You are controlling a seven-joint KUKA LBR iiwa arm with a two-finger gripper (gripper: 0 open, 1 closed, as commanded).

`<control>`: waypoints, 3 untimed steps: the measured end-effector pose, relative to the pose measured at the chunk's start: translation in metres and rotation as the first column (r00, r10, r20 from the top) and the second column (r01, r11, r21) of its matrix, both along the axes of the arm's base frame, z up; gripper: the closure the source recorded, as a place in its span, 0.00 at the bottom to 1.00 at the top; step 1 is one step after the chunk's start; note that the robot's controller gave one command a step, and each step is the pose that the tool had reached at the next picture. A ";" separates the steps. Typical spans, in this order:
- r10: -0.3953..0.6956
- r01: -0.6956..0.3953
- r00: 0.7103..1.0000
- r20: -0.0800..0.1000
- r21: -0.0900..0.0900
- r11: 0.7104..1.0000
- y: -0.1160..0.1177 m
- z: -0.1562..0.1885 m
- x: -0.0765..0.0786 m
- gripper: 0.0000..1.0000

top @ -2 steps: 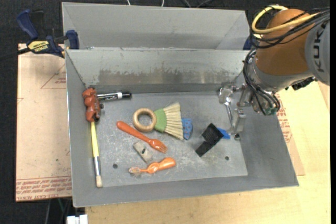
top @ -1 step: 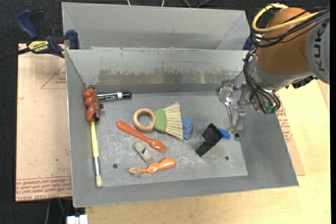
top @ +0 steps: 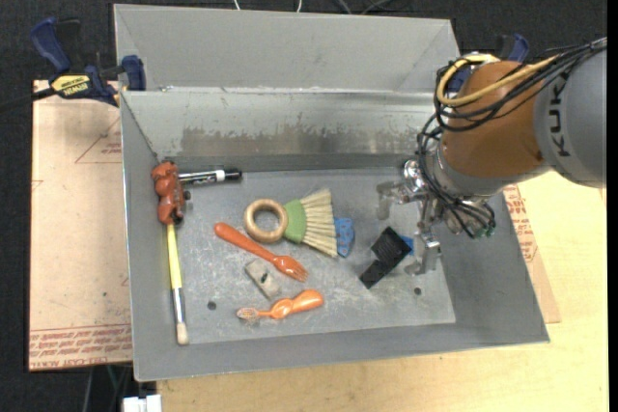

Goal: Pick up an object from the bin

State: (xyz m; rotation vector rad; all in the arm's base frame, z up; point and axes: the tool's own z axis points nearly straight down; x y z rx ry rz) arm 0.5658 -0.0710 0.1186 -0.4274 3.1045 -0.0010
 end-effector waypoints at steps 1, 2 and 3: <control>0.148 -0.148 0.989 -0.009 0.001 0.989 0.006 -0.039 -0.007 0.00; 0.238 -0.238 0.971 -0.005 0.003 0.971 0.035 -0.014 -0.015 0.00; 0.264 -0.264 0.964 -0.010 0.003 0.964 0.012 -0.050 -0.016 0.00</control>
Offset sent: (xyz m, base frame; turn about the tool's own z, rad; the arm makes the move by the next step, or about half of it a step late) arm -0.0155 0.0322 -0.0152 -0.2391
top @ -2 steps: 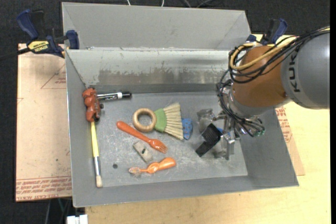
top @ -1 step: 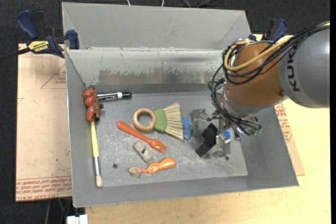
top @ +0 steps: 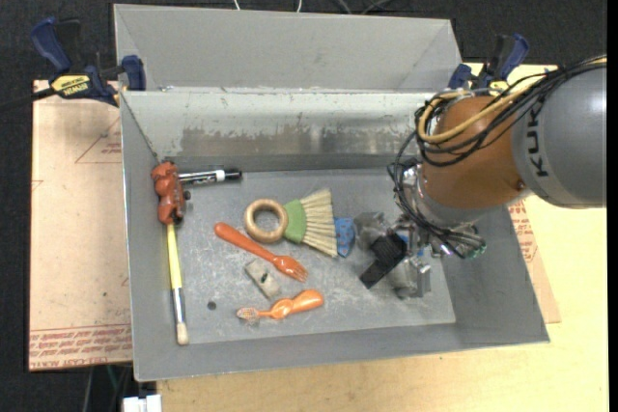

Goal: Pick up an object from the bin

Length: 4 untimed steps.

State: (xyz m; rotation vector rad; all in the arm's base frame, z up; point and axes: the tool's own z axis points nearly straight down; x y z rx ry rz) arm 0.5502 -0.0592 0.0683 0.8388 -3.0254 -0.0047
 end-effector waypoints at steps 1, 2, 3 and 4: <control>0.064 -0.064 0.998 0.010 0.001 0.998 0.005 0.002 0.004 1.00; 0.064 -0.064 0.998 0.010 0.001 0.998 0.005 0.002 0.004 1.00; 0.063 -0.063 0.998 0.000 0.004 0.998 0.006 0.032 0.001 1.00; 0.062 -0.062 0.998 0.007 0.003 0.998 0.006 0.061 0.003 1.00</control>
Offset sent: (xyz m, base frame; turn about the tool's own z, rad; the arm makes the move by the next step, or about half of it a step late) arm 0.0000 0.0000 0.0000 0.0000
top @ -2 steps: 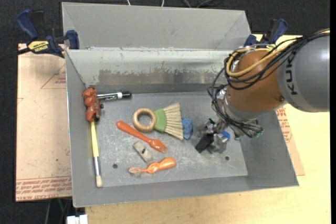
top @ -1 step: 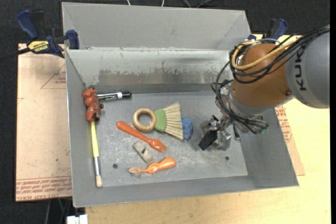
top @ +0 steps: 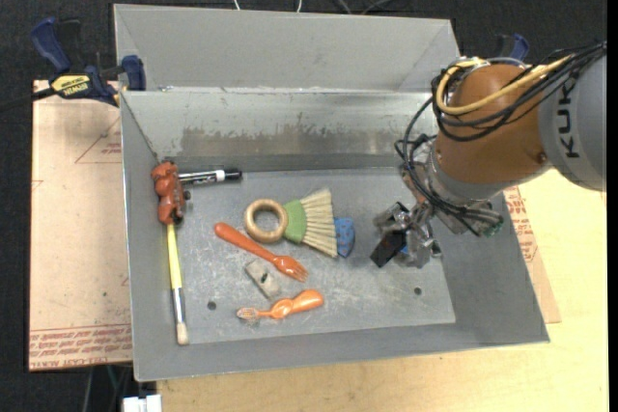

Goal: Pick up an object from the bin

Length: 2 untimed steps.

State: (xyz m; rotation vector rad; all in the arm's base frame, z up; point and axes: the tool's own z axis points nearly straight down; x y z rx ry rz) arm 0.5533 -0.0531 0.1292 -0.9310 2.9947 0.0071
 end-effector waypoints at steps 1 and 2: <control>-0.001 0.001 1.000 -0.002 0.001 1.000 0.001 0.037 -0.001 1.00; -0.002 0.002 1.000 0.005 0.000 1.000 0.000 0.066 0.001 1.00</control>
Offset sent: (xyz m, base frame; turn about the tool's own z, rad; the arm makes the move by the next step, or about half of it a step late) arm -0.0007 0.0004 0.0426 0.0008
